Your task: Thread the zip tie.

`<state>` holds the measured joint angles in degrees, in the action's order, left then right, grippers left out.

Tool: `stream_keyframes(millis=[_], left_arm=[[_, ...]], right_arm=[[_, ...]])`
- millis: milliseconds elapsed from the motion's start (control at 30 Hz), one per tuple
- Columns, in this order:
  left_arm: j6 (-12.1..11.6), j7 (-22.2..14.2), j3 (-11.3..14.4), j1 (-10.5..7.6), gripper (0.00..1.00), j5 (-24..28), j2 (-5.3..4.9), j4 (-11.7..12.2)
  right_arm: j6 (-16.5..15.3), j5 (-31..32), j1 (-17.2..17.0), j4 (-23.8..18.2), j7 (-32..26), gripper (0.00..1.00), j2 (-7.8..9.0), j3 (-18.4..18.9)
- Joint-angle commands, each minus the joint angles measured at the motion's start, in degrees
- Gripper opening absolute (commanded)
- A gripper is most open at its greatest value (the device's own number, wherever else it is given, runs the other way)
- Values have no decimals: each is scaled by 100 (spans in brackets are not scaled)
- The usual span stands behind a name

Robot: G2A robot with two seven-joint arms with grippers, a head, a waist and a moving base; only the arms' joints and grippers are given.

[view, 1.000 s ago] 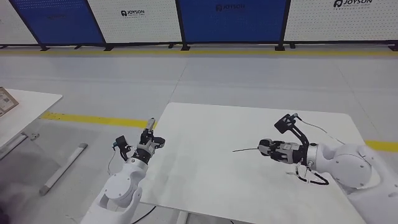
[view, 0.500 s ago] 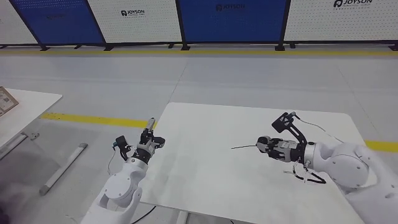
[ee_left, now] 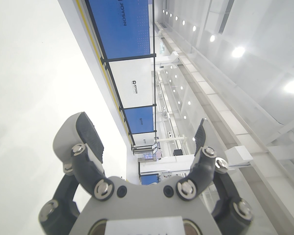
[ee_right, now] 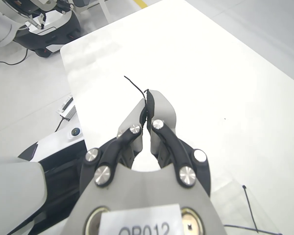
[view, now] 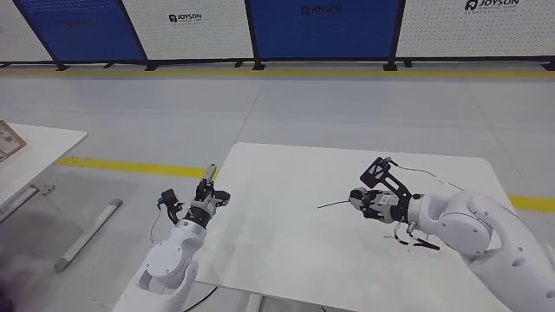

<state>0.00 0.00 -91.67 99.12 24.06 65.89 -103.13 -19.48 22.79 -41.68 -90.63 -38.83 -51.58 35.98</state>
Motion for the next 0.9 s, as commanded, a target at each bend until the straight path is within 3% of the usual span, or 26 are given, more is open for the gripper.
stream_keyframes(millis=[0,267,300,367,433,633,867], left_arm=[[0,0,0,0,100,0,0,0],[0,0,0,0,100,0,0,0],[24,-135,31,-27,100,72,2,-42],[232,-627,-44,-99,100,445,-11,-106],[403,-796,-135,-169,100,581,-21,-180],[1300,-1610,-211,-216,100,1271,-50,-523],[1343,-1459,-276,-243,100,1291,-48,-565]], right_arm=[[0,2,0,0,0,0,0,-1],[0,2,0,0,0,0,0,-1],[0,2,0,0,0,0,0,-1],[0,2,0,0,0,0,0,-1],[0,2,0,0,0,0,0,-1],[0,2,0,0,0,0,0,-1],[0,2,0,0,0,0,0,-1]])
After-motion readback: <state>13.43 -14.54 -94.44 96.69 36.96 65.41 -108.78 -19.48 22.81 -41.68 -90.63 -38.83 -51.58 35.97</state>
